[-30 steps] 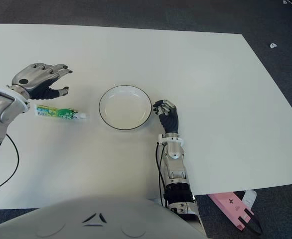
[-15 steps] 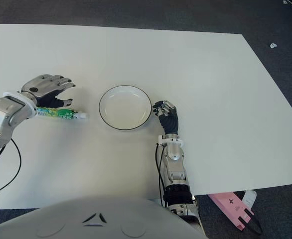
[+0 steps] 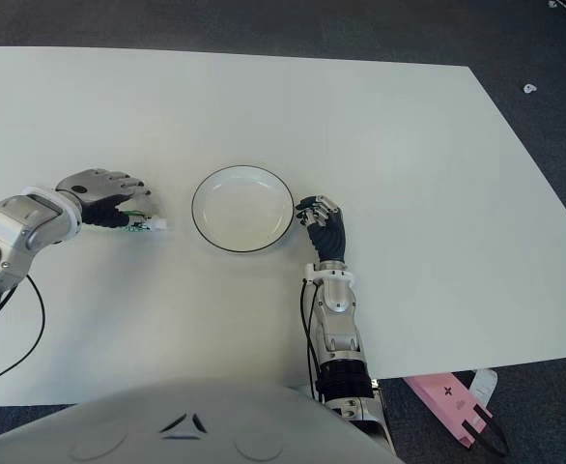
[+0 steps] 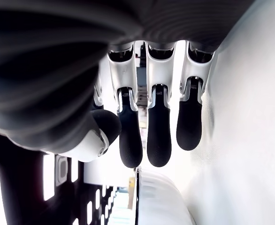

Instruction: Put the toothpaste on the table into the plate.

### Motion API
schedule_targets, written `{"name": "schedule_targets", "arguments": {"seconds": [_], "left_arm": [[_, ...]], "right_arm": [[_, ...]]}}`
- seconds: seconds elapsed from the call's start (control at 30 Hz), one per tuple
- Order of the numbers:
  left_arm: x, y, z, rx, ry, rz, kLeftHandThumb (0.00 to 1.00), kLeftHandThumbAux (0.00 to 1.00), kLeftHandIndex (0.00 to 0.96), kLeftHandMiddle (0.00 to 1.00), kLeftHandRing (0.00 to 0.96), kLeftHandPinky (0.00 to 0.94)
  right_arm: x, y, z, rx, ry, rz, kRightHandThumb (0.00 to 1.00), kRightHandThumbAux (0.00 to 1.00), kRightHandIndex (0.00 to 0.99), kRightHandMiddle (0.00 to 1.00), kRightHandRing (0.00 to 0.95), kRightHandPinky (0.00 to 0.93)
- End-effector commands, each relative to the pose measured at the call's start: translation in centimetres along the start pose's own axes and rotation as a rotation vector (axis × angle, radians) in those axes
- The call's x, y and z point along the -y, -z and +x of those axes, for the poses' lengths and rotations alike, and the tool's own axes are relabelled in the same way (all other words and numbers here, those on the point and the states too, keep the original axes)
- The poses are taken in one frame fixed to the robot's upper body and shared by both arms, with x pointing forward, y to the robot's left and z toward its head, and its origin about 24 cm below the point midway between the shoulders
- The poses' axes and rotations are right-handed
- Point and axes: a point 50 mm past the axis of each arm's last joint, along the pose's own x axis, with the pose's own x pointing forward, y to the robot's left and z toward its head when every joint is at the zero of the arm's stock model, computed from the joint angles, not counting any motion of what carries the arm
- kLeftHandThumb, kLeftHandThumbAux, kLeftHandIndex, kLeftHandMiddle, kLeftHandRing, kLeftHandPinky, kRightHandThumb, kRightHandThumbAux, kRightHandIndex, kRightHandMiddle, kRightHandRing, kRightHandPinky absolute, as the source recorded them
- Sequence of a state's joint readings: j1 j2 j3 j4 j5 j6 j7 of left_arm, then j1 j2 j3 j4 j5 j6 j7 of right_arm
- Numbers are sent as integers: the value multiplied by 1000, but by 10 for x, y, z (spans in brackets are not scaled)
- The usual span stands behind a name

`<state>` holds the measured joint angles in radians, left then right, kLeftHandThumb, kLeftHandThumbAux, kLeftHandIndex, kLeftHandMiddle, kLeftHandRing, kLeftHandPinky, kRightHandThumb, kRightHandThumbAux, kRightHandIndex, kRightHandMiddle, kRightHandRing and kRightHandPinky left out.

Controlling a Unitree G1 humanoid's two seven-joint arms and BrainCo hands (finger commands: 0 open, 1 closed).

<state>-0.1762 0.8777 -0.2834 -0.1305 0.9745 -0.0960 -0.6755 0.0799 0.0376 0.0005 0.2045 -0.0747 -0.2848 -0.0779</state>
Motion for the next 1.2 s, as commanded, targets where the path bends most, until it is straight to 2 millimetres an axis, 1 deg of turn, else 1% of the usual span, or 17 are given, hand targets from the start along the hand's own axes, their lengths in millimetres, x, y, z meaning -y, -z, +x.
{"name": "schedule_targets", "arguments": {"seconds": [0.03, 0.33, 0.47, 0.63, 0.8, 1.03, 1.2], "left_arm": [[8, -4, 4, 44, 83, 27, 482, 139, 0, 0, 0, 0], [13, -12, 7, 94, 156, 64, 442, 135, 0, 0, 0, 0], [16, -16, -5, 120, 197, 66, 464, 151, 0, 0, 0, 0], [16, -10, -17, 134, 221, 32, 486, 159, 0, 0, 0, 0], [9, 3, -33, 157, 219, -7, 490, 154, 0, 0, 0, 0], [6, 11, -40, 162, 198, -84, 478, 159, 0, 0, 0, 0], [9, 11, -46, 179, 192, -77, 469, 160, 0, 0, 0, 3]], "right_arm": [[1, 22, -14, -122, 9, 1, 708, 729, 430, 500, 510, 515], [1, 23, -16, -128, 18, 0, 709, 730, 429, 500, 514, 517], [3, 24, -17, -135, 13, 3, 708, 730, 429, 502, 511, 512], [4, 25, -18, -138, 9, 1, 708, 730, 430, 507, 515, 522], [4, 25, -18, -139, 6, 2, 708, 730, 430, 506, 518, 524], [4, 25, -19, -140, 5, -2, 707, 730, 430, 505, 515, 520], [4, 24, -19, -134, -1, -3, 707, 730, 430, 505, 514, 517]]}}
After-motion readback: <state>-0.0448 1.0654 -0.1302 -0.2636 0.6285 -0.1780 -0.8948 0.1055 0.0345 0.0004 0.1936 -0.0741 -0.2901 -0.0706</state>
